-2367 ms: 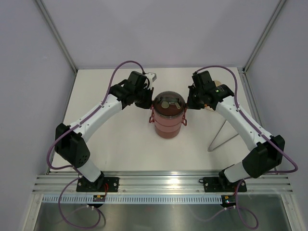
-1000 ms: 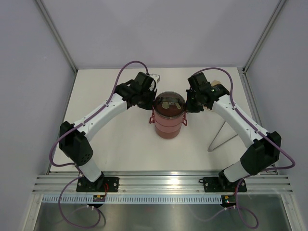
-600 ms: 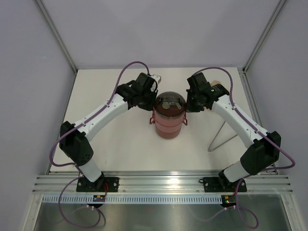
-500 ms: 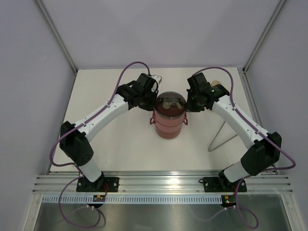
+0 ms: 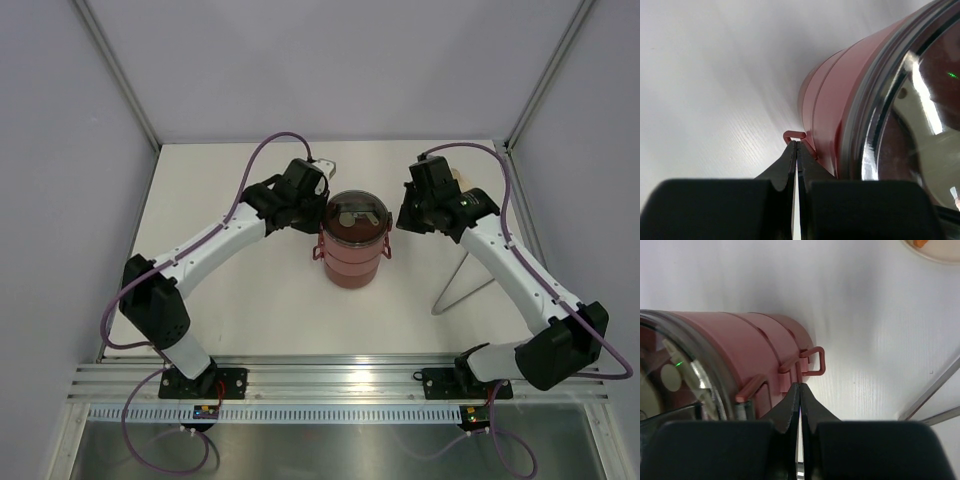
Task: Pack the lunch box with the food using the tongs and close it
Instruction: Adjust the packing box at the center of the board.
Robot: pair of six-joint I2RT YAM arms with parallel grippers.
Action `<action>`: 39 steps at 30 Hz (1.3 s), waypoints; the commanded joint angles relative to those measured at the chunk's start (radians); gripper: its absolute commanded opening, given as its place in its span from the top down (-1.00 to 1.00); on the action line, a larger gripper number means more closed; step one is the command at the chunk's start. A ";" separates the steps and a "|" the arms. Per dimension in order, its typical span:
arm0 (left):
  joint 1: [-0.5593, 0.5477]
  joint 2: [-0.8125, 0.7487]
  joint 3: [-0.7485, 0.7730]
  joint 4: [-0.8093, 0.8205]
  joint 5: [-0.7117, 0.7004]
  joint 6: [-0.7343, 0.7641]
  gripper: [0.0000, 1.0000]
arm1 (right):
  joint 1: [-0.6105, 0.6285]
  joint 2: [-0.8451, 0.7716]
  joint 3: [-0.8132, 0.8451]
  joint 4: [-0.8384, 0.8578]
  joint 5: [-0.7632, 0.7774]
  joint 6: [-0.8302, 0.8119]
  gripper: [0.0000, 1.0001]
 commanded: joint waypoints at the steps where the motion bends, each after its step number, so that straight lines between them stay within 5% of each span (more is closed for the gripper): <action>1: 0.008 -0.069 -0.019 0.082 0.009 -0.011 1.00 | -0.031 -0.050 -0.032 0.028 0.007 0.018 0.91; 16: 0.135 -0.172 -0.280 0.204 0.133 -0.075 1.00 | -0.101 -0.190 -0.299 0.056 -0.059 0.087 0.91; 23: 0.187 -0.050 -0.317 0.379 0.259 -0.140 1.00 | -0.101 -0.181 -0.499 0.304 -0.248 0.256 0.92; 39: 0.170 0.007 -0.412 0.534 0.403 -0.207 1.00 | -0.101 -0.003 -0.549 0.559 -0.266 0.362 0.99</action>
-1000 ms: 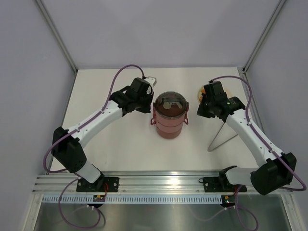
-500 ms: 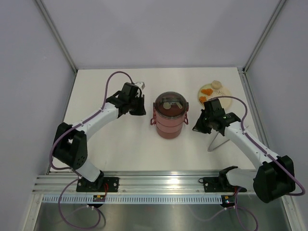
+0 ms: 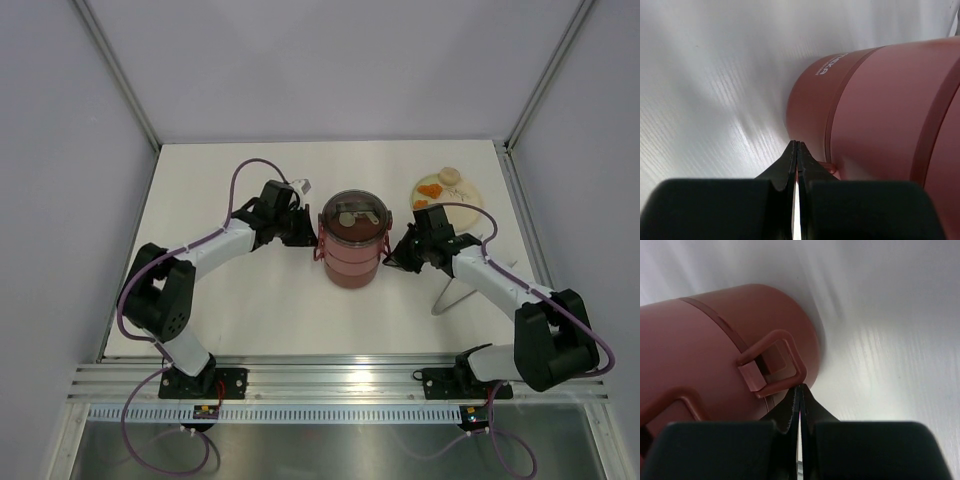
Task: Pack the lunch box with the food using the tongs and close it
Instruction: Adjust the packing box at the center of the board.
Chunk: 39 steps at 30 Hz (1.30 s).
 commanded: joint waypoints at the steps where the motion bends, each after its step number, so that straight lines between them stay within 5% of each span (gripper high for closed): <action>1: -0.018 -0.012 -0.014 0.060 0.044 -0.009 1.00 | -0.003 0.034 0.006 0.101 0.019 0.043 0.99; 21: -0.023 -0.066 -0.035 -0.007 -0.012 0.015 1.00 | -0.014 -0.001 -0.017 0.092 0.093 0.061 1.00; 39: -0.024 -0.100 -0.075 -0.021 0.110 0.015 1.00 | -0.042 0.051 0.035 0.210 0.094 0.077 1.00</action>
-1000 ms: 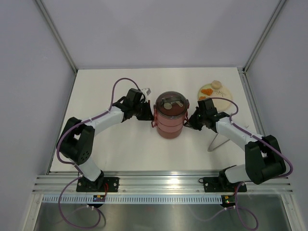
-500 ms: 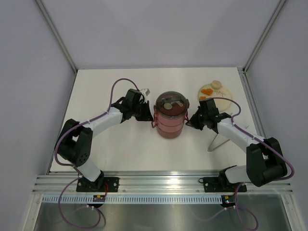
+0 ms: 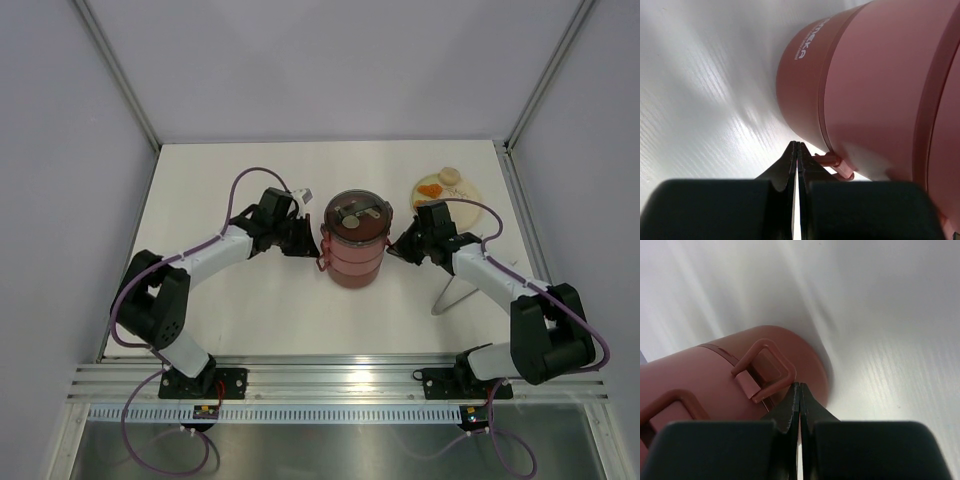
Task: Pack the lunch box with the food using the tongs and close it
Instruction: Adjust the packing box at the center of the board.
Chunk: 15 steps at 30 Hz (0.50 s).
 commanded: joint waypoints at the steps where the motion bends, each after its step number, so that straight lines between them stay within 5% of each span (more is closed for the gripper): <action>1: -0.006 -0.053 -0.017 -0.005 0.057 0.019 1.00 | -0.007 0.018 0.046 0.108 0.020 0.025 1.00; 15: -0.006 -0.076 -0.043 0.000 0.036 0.024 1.00 | -0.007 0.000 0.005 0.115 0.015 0.044 1.00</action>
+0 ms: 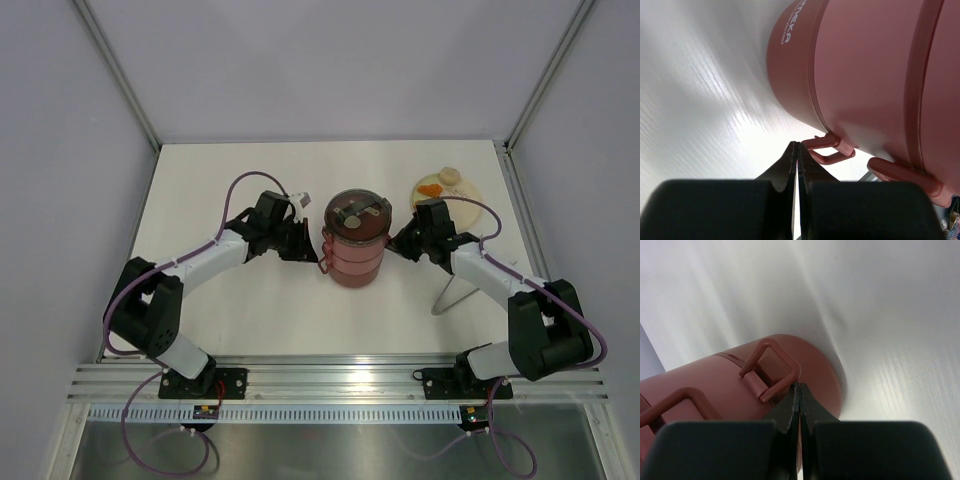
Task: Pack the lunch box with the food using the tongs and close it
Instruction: Adjust the packing box at the center of the board.
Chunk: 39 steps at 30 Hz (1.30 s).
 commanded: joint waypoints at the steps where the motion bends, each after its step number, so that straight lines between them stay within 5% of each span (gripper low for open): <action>1: -0.004 -0.008 0.002 0.031 -0.013 0.019 1.00 | -0.008 -0.034 -0.011 0.024 0.018 0.013 1.00; 28: -0.027 0.049 0.065 0.024 -0.073 0.024 1.00 | -0.008 -0.145 -0.122 -0.025 0.003 0.030 1.00; 39: -0.161 -0.114 -0.089 0.073 -0.045 0.016 1.00 | -0.007 -0.142 -0.123 -0.023 0.008 0.028 1.00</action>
